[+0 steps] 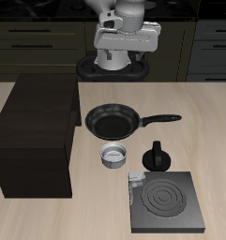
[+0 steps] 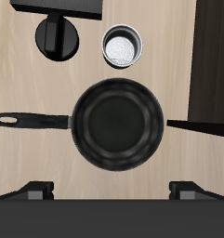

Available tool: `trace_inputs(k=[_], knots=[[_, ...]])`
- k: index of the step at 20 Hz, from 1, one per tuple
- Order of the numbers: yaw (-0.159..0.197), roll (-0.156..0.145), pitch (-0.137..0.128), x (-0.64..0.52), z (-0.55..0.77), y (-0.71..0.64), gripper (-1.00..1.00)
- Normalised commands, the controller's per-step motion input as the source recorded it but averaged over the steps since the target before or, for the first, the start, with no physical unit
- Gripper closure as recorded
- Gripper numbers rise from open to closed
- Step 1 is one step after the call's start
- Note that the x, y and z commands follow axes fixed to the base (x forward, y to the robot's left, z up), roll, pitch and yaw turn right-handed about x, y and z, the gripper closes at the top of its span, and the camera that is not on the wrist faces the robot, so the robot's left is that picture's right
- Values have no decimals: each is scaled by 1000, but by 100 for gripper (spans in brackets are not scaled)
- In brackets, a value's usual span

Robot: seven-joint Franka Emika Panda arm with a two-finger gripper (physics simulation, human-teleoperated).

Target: Place the frypan on top of the wooden shelf

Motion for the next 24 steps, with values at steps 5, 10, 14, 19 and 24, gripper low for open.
trace_inputs(k=[5,10,14,19,24], knots=[[-20,17,4,-154,-272,123,-100],[-10,5,-16,-147,-215,110,-100],[-28,-2,-27,-263,-250,114,-100],[-45,7,19,-20,-272,21,-100],[-40,-46,-20,53,-286,-66,-100]])
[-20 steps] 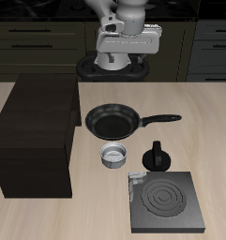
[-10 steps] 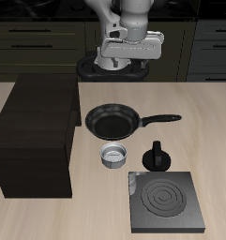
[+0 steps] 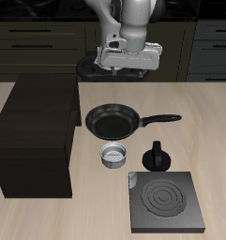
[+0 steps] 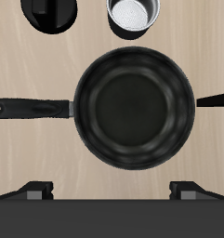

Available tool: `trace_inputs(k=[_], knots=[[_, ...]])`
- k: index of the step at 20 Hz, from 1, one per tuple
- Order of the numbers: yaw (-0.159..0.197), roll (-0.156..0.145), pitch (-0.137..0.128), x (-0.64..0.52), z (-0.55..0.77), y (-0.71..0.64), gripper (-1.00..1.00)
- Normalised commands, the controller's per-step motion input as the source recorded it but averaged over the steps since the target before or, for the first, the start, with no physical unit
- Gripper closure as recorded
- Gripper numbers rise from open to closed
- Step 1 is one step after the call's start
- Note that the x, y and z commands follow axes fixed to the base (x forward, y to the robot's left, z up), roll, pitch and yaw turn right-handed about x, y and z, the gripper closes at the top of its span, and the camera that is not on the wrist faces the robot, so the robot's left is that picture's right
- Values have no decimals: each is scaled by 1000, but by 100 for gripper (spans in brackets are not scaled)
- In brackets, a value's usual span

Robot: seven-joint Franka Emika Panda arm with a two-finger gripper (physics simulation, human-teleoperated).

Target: Place the frypan on top of the wooden shelf

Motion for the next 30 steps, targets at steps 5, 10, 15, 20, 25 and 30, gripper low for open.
trace_inputs(k=[5,10,15,20,25,30], knots=[[54,16,16,72,-278,100,-100],[36,7,10,-12,-349,173,-100],[37,7,-8,26,-181,100,-100],[35,29,-7,33,-228,107,-100],[39,9,13,55,-205,67,-100],[22,24,10,-27,-181,64,-100]])
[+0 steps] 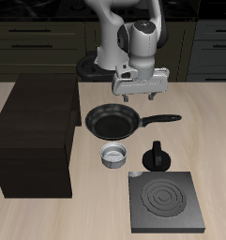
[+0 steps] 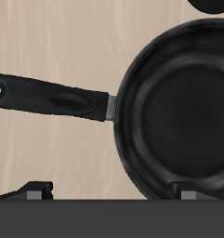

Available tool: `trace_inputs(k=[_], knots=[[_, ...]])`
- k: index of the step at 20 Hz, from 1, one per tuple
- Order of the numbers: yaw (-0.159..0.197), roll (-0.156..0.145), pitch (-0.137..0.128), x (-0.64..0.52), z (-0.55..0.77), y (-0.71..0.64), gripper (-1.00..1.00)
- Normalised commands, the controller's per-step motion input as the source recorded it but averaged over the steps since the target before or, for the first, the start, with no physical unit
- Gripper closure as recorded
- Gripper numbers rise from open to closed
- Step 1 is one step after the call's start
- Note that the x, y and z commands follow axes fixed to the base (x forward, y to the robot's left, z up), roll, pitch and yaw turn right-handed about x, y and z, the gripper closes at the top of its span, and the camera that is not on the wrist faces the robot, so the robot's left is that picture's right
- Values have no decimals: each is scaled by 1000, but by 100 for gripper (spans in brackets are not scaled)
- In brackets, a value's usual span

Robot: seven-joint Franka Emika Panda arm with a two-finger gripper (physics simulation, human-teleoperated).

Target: Place the frypan on top of the wooden shelf

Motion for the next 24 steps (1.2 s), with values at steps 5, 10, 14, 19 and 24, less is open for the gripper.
trace_inputs(k=[5,10,14,19,24], knots=[[29,5,13,-35,-273,-18,-100],[2,5,10,-13,-122,-18,-100],[8,-1,13,23,-98,-45,-100],[14,7,26,30,-182,-26,-100],[24,13,38,51,-159,-38,-100]])
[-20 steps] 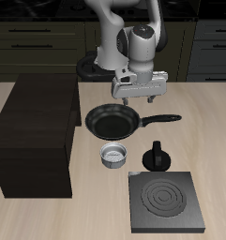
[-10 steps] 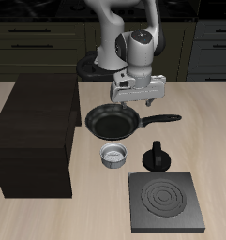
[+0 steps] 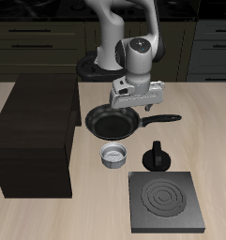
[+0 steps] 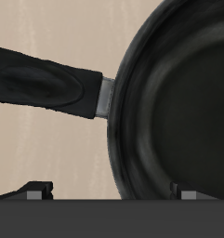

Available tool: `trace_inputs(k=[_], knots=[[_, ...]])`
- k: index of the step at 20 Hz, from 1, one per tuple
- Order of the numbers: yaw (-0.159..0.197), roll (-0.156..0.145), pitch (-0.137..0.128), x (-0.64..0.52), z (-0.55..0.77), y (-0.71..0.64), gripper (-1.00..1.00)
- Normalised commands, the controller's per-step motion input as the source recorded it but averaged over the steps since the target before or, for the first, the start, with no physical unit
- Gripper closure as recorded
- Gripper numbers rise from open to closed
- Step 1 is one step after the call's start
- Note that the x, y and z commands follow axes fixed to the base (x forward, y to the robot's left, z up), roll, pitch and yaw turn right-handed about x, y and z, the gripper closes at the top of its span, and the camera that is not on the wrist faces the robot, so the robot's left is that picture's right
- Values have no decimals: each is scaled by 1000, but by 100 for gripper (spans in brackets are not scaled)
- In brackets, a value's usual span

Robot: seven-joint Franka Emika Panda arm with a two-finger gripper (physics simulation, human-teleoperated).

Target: Place the frypan on top of the wooden shelf

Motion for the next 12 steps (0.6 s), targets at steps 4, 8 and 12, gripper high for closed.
trace_inputs(k=[4,8,12], knots=[[9,-13,46,154,-235,-70,-100],[1,4,69,99,-248,-45,-100],[33,123,85,168,-297,59,-100]])
